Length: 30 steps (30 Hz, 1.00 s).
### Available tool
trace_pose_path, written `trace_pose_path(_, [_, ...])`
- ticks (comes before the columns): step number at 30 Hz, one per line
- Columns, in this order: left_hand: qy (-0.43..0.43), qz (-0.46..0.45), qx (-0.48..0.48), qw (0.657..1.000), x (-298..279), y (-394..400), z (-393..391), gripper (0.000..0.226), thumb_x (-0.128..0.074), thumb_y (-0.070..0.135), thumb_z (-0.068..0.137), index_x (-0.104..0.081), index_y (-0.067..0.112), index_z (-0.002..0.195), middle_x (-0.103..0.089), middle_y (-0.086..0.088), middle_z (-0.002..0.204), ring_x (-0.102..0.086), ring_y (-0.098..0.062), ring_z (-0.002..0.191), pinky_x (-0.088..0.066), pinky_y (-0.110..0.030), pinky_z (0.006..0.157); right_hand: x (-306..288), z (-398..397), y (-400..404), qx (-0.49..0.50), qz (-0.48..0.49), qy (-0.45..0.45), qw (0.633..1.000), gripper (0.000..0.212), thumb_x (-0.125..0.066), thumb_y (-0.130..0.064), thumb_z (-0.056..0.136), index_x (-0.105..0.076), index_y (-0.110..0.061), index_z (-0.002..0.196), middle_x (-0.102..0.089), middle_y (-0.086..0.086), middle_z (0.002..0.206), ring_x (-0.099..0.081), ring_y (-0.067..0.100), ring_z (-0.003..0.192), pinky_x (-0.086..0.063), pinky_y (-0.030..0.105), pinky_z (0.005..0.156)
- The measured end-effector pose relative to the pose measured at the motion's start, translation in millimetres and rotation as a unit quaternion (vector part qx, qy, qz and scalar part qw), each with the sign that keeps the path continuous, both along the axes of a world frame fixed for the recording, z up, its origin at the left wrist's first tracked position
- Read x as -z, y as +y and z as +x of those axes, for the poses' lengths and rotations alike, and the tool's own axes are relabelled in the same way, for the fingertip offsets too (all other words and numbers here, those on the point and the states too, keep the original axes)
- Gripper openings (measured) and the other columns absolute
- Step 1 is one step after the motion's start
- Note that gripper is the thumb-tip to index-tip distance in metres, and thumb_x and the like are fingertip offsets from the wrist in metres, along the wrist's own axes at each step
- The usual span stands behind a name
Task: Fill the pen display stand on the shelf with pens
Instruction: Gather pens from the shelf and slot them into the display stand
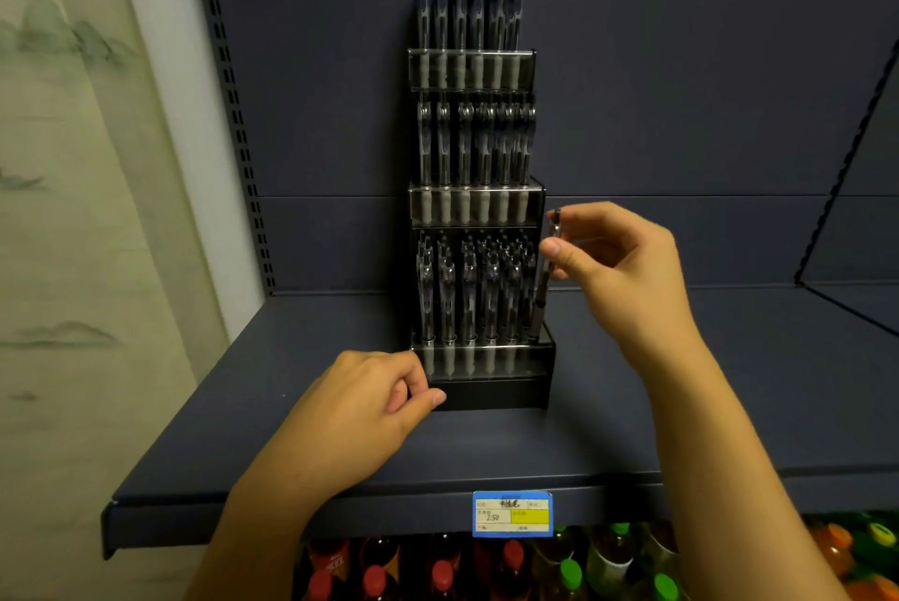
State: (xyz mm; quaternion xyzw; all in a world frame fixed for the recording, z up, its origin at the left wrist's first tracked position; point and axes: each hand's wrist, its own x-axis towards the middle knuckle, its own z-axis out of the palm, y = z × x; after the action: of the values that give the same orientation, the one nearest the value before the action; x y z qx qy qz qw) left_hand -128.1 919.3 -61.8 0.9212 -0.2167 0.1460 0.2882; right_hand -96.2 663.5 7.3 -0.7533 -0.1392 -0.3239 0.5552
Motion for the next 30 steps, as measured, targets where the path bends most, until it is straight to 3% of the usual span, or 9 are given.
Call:
trace_pose_path(5, [0.003, 0.0, -0.004, 1.0, -0.6, -3.7, -0.6, 0.023, -0.066, 0.042, 0.093, -0.06, 0.032, 0.074, -0.052, 0.006, 0.055, -0.058, -0.005, 0.071, -0.04, -0.016, 0.062, 12.0, 0.0, 2.8, 0.038, -0.053, 0.055, 0.996, 0.02, -0.085, -0.019, 0.081, -0.073, -0.028, 0.094, -0.074, -0.006, 0.079, -0.073, 0.007, 0.067, -0.062, 0.03, 0.079])
trace_pose_path(11, [0.0, 0.008, -0.012, 1.0, -1.6, -6.8, 0.9, 0.023, -0.066, 0.043, 0.093, -0.061, 0.031, 0.074, -0.053, 0.006, 0.056, -0.058, -0.004, 0.07, -0.039, -0.014, 0.061, 14.1, -0.1, -0.8, 0.068, -0.099, 0.082, 0.989, 0.021, -0.088, -0.028, 0.077, -0.073, -0.027, 0.092, -0.074, -0.007, 0.079, -0.073, 0.01, 0.075, -0.061, 0.036, 0.083])
trace_pose_path(17, [-0.013, 0.013, -0.026, 0.999, -8.3, -10.8, 1.9, 0.025, -0.065, 0.045, 0.092, -0.061, 0.031, 0.072, -0.051, 0.005, 0.055, -0.056, -0.006, 0.068, -0.035, -0.015, 0.059, 13.1, -4.0, -9.1, 0.07, -0.188, 0.12, 0.972, 0.032, -0.086, -0.038, 0.077, -0.072, -0.023, 0.101, -0.071, -0.011, 0.086, -0.067, 0.001, 0.079, -0.052, 0.011, 0.07])
trace_pose_path(22, [-0.027, 0.038, -0.045, 0.998, -17.4, -15.3, 2.2, 0.025, -0.064, 0.046, 0.092, -0.058, 0.032, 0.071, -0.052, 0.008, 0.057, -0.057, -0.006, 0.071, -0.038, -0.018, 0.06, 14.8, -5.2, -20.6, 0.041, -0.236, 0.14, 0.961, 0.04, -0.083, -0.046, 0.077, -0.071, -0.022, 0.106, -0.069, -0.013, 0.087, -0.064, -0.003, 0.078, -0.045, 0.005, 0.063])
trace_pose_path(28, [-0.026, 0.088, -0.061, 0.994, -27.9, -19.9, 0.0, 0.027, -0.059, 0.05, 0.094, -0.058, 0.032, 0.074, -0.054, 0.007, 0.061, -0.056, -0.008, 0.068, -0.046, -0.024, 0.062, 12.3, -5.4, -29.4, 0.02, -0.289, 0.139, 0.947, 0.038, -0.07, -0.051, 0.089, -0.071, -0.02, 0.111, -0.071, -0.01, 0.095, -0.065, 0.0, 0.085, -0.044, 0.008, 0.068])
trace_pose_path(30, [-0.031, 0.101, -0.063, 0.992, -35.8, -18.5, -1.8, 0.027, -0.059, 0.05, 0.094, -0.057, 0.032, 0.074, -0.054, 0.008, 0.061, -0.055, -0.006, 0.067, -0.043, -0.024, 0.06, 10.3, -8.7, -28.8, 0.024, -0.31, 0.131, 0.942, 0.035, -0.067, -0.047, 0.093, -0.07, -0.017, 0.11, -0.072, -0.005, 0.096, -0.065, 0.006, 0.087, -0.048, 0.016, 0.072])
